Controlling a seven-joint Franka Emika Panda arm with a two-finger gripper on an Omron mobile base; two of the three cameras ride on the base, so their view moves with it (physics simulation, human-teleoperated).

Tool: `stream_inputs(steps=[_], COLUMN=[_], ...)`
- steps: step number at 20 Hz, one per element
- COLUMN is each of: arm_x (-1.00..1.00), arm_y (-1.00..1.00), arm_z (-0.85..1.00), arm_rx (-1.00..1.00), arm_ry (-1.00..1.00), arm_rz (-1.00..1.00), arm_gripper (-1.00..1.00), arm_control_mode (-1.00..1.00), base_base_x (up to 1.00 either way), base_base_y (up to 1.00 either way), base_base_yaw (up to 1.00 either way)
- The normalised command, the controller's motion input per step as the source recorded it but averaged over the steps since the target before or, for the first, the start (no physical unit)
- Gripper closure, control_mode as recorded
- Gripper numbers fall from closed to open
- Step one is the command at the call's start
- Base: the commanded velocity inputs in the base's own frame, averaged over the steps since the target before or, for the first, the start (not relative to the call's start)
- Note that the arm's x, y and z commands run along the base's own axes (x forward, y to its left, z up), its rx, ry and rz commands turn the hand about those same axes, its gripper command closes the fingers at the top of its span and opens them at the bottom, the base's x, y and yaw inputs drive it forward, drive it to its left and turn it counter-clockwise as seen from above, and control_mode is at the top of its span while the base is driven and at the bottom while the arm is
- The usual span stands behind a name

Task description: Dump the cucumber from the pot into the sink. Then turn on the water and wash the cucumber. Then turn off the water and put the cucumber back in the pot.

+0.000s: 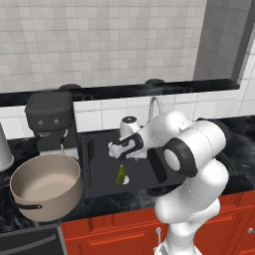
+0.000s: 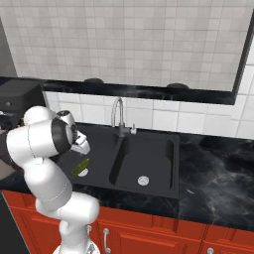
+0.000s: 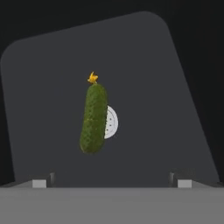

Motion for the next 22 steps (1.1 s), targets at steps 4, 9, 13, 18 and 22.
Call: stream_inputs(steps=[4,9,13,18,22], arm_x=[0.33,0.21,0.18,0.15,0.13], arm_y=[0.01,0.00,0.03,0.00,0.00], arm_z=[-0.52,-0.47,-0.38,-0.38,-0.32], arm_rx=[0.00,0.00,0.00,0.00,0.00], arm_ry=[0.00,0.00,0.00,0.00,0.00], arm_rz=[0.00,0.00,0.00,0.00,0.00], arm_gripper=[-1.00,-1.00,-1.00,-1.00,-1.00], arm_control_mode=[-1.00,-1.00,-1.00,-1.00,-1.00], base_base_x=[0.00,0.00,0.00,0.00,0.00], base_base_y=[0.00,0.00,0.00,0.00,0.00], base_base_yaw=[0.00,0.00,0.00,0.00,0.00])
